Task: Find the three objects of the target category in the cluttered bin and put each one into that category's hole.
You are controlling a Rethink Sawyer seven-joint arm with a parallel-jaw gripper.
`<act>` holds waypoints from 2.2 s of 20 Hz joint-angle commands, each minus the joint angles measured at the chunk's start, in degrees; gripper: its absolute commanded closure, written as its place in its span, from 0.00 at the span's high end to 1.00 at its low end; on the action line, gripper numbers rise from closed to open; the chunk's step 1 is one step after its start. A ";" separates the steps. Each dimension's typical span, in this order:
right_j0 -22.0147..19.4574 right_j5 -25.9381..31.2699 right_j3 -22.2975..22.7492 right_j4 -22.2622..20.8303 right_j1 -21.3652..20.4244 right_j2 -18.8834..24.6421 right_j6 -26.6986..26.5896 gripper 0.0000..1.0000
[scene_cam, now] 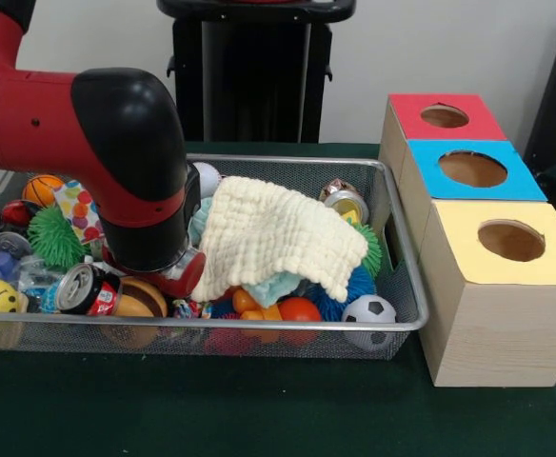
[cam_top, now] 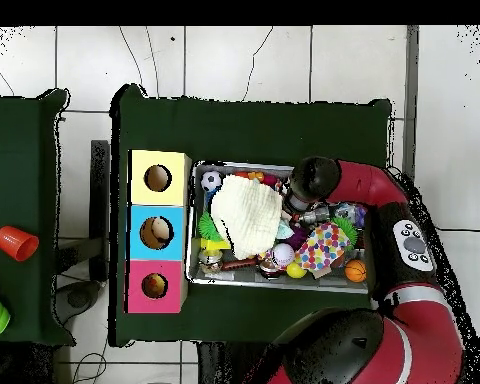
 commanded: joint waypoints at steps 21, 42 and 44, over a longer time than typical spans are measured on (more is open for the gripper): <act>0.58 7.98 -0.76 -0.83 3.86 4.60 -16.99 0.00; 2.24 16.74 -5.23 0.84 2.44 4.46 -14.88 0.00; 2.30 16.19 -4.68 1.15 1.32 4.28 -13.65 0.00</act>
